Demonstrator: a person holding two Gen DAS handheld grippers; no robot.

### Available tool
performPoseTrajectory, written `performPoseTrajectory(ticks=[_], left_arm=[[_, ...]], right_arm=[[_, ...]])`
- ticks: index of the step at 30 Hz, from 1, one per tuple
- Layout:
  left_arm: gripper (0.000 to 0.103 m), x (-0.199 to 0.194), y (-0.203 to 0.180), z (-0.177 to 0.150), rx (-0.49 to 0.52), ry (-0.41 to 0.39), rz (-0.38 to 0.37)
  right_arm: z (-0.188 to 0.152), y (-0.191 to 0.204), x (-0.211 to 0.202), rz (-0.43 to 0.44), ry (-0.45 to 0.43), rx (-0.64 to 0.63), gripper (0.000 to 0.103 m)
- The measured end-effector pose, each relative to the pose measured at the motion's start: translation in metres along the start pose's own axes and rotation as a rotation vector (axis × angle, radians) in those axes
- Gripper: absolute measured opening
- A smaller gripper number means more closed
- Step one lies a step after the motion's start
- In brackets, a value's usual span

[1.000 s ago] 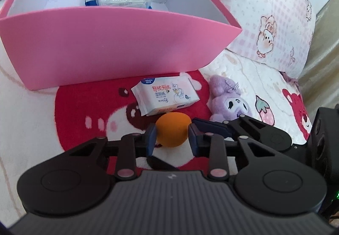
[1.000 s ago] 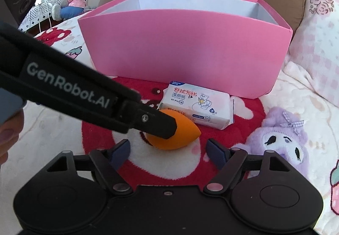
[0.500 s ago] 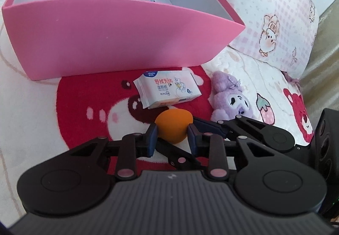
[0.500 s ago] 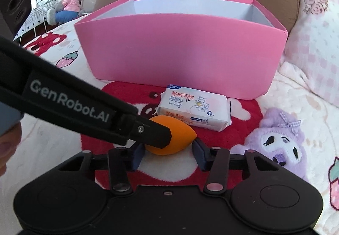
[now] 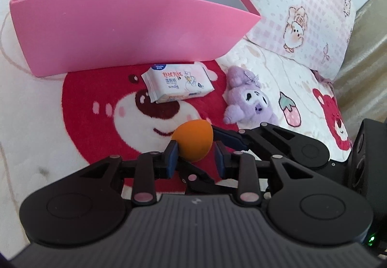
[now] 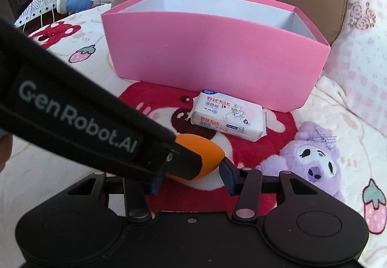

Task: Organize objects
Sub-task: 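Lift the orange sponge with the right tool and carry it over the pink box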

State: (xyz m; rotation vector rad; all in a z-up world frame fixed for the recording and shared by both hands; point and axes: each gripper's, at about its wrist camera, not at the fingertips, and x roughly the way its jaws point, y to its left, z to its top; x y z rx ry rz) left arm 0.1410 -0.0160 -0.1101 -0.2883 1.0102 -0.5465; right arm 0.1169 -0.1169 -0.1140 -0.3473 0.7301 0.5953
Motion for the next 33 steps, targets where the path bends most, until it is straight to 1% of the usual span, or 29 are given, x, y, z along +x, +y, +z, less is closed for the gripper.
performPoseTrajectory(ticks=[1, 2, 4, 6, 10, 14, 18, 24, 33], left_arm=[[0.031, -0.003, -0.001, -0.001, 0.003, 0.007, -0.002], [0.034, -0.005, -0.002, -0.001, 0.005, 0.013, -0.003], [0.039, -0.011, -0.003, -0.002, 0.016, 0.024, 0.002], [0.039, -0.016, -0.004, -0.003, 0.028, 0.036, 0.011], [0.039, -0.030, -0.005, -0.005, 0.030, 0.035, 0.003], [0.040, -0.043, -0.009, -0.007, 0.033, 0.042, 0.012], [0.040, -0.050, -0.014, -0.007, 0.054, 0.066, 0.025], [0.041, -0.062, -0.026, -0.009, 0.089, 0.076, 0.039], [0.041, -0.085, -0.036, -0.007, 0.107, 0.067, 0.022]], right_arm=[[0.000, 0.002, -0.003, -0.002, 0.003, -0.004, 0.054], [0.000, 0.003, -0.006, 0.001, 0.008, -0.003, 0.054], [0.000, 0.004, -0.014, 0.038, 0.001, 0.009, 0.054], [0.000, 0.002, -0.020, 0.074, -0.002, 0.020, 0.054], [0.003, 0.005, -0.028, 0.093, -0.011, 0.013, 0.054], [0.006, 0.014, -0.037, 0.110, -0.005, 0.044, 0.055], [0.007, 0.022, -0.048, 0.106, 0.000, 0.034, 0.055], [0.012, 0.025, -0.061, 0.100, 0.012, 0.042, 0.055], [0.021, 0.031, -0.084, 0.085, 0.003, 0.036, 0.055]])
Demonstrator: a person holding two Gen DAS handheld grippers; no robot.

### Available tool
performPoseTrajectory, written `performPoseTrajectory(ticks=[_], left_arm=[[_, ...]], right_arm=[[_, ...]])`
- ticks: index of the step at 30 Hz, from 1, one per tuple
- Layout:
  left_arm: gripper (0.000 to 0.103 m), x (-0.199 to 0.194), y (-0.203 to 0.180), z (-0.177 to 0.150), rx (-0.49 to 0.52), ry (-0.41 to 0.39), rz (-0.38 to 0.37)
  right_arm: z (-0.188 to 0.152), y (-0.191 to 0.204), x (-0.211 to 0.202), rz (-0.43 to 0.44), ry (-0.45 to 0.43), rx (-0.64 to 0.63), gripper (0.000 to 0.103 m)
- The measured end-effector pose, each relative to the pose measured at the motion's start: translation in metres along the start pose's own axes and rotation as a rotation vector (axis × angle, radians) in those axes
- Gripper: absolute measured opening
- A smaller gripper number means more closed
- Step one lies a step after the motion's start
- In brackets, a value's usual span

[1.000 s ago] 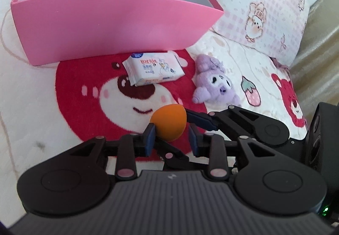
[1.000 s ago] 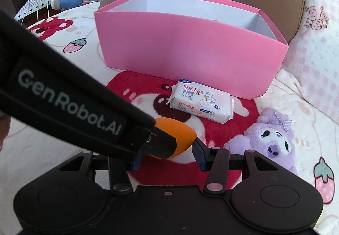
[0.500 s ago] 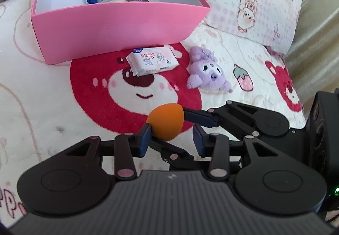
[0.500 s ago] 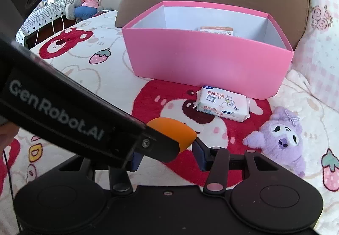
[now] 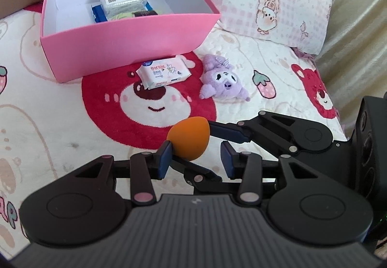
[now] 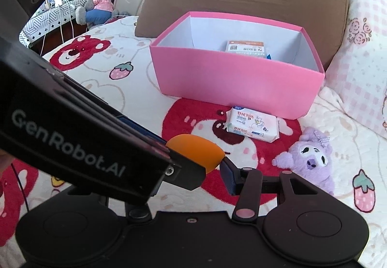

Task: Organize objects
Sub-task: 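Lift the orange sponge with the right tool and carry it over the pink box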

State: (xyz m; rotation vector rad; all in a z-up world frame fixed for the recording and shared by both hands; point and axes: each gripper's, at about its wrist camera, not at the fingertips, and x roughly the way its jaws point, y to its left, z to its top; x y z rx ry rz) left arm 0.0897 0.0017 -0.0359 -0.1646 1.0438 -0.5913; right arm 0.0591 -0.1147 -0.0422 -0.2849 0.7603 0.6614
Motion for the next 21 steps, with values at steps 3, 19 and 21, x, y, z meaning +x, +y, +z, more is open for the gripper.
performPoseTrajectory(ticks=[3, 19, 21], left_arm=[[0.042, -0.006, 0.000, 0.003, -0.031, -0.003, -0.021], [0.043, -0.040, -0.011, 0.017, -0.018, -0.045, -0.018], [0.043, -0.044, -0.010, 0.021, -0.015, -0.055, -0.022]], right_arm=[[0.004, 0.003, -0.007, -0.015, 0.007, -0.008, 0.056], [0.034, 0.013, -0.031, -0.055, -0.005, -0.076, 0.056], [0.040, 0.011, -0.033, -0.054, -0.008, -0.072, 0.056]])
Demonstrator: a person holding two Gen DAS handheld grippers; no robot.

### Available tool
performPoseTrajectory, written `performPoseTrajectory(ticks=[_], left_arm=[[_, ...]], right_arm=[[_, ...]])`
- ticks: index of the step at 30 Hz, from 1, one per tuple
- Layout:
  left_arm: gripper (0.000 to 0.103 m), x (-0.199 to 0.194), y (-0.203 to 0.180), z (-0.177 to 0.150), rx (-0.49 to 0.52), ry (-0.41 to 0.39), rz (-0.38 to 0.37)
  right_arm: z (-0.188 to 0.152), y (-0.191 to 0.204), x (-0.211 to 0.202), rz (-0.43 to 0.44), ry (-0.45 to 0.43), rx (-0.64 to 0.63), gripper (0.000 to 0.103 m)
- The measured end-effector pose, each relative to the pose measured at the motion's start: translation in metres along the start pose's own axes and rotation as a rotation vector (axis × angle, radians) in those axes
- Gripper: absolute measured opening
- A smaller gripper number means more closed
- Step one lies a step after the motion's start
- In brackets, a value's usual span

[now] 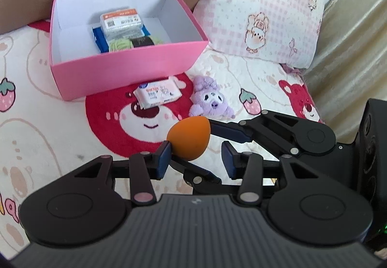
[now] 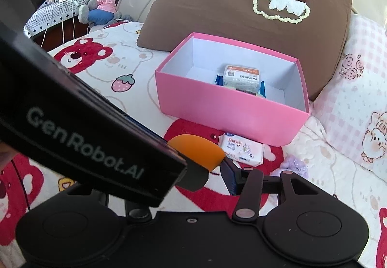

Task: Organize objects
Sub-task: 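Lift the orange sponge with the right tool and carry it over the pink box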

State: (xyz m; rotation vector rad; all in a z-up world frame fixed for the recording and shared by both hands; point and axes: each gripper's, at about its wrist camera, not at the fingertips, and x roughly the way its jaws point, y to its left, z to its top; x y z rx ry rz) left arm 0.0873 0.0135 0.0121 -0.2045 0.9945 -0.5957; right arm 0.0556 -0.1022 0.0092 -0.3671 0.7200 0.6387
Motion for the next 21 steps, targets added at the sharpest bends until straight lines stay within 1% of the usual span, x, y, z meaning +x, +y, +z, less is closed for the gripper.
performPoseTrajectory(ticks=[8, 11, 13, 21], left_arm=[[0.043, -0.016, 0.000, 0.018, -0.001, -0.043, -0.026], [0.043, -0.020, -0.001, 0.026, 0.029, -0.054, -0.033], [0.043, -0.023, 0.001, 0.034, 0.032, -0.053, -0.036], [0.043, -0.028, 0.003, 0.062, 0.046, -0.092, -0.013]], right_arm=[[0.018, 0.000, -0.013, -0.024, -0.050, -0.060, 0.056], [0.026, -0.001, -0.015, -0.038, -0.071, -0.078, 0.056], [0.031, -0.003, -0.014, -0.038, -0.080, -0.085, 0.056], [0.056, -0.006, -0.009, -0.066, -0.124, -0.141, 0.056]])
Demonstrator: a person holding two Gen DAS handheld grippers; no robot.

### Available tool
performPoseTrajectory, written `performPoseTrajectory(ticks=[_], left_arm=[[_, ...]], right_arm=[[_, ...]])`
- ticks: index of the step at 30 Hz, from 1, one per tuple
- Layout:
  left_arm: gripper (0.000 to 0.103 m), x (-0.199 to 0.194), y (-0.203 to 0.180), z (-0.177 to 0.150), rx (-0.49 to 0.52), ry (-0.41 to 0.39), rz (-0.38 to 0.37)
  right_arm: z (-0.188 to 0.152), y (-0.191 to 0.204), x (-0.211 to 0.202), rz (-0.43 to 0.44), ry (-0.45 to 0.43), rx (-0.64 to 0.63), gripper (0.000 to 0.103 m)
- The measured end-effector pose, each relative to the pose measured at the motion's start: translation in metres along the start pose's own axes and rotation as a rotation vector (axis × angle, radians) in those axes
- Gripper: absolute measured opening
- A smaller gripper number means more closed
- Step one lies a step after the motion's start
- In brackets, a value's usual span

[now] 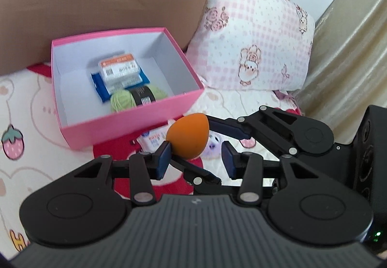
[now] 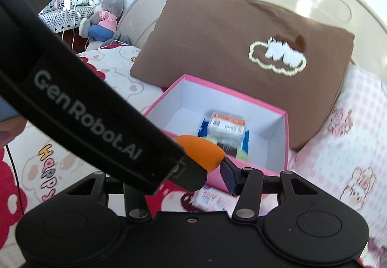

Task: Organize objects
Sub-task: 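Lift the orange sponge with the right tool and carry it over the pink box, then lower the orange sponge into the pink box with the right tool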

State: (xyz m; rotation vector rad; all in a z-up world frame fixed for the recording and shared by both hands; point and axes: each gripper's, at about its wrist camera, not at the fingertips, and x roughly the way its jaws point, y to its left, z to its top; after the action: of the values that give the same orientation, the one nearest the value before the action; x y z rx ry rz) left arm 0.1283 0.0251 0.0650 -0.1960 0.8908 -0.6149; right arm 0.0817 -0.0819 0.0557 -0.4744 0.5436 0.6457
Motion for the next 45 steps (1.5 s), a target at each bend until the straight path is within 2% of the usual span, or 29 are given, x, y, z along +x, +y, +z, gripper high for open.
performPoseTrajectory(ticks=[7, 12, 17, 21, 24, 31, 35, 38, 45], left_arm=[[0.043, 0.002, 0.013, 0.018, -0.036, -0.044, -0.013], [0.043, 0.010, 0.021, 0.035, -0.056, -0.056, 0.011], [0.043, 0.009, 0.023, 0.056, -0.032, -0.088, 0.029], [0.043, 0.005, 0.023, 0.071, -0.024, -0.098, 0.029], [0.043, 0.004, 0.019, 0.083, 0.004, -0.111, 0.055], [0.043, 0.012, 0.025, 0.102, -0.019, -0.123, 0.081], [0.043, 0.026, 0.035, 0.109, -0.040, -0.104, 0.085], [0.043, 0.042, 0.047, 0.111, -0.076, -0.096, 0.112], [0.043, 0.071, 0.073, 0.112, -0.168, -0.109, 0.082]], right_arm=[[0.019, -0.015, 0.021, 0.026, -0.012, -0.027, 0.056], [0.031, -0.020, 0.035, 0.030, -0.017, -0.077, 0.056], [0.045, -0.037, 0.042, 0.056, -0.056, -0.064, 0.055], [0.061, -0.039, 0.043, 0.008, -0.068, -0.112, 0.055], [0.072, -0.042, 0.048, 0.016, -0.065, -0.139, 0.055], [0.081, -0.059, 0.060, 0.047, -0.076, -0.058, 0.055], [0.078, -0.068, 0.076, 0.069, -0.068, -0.022, 0.055], [0.073, -0.078, 0.089, 0.137, -0.060, 0.029, 0.055], [0.064, -0.100, 0.123, 0.187, -0.007, 0.161, 0.054]])
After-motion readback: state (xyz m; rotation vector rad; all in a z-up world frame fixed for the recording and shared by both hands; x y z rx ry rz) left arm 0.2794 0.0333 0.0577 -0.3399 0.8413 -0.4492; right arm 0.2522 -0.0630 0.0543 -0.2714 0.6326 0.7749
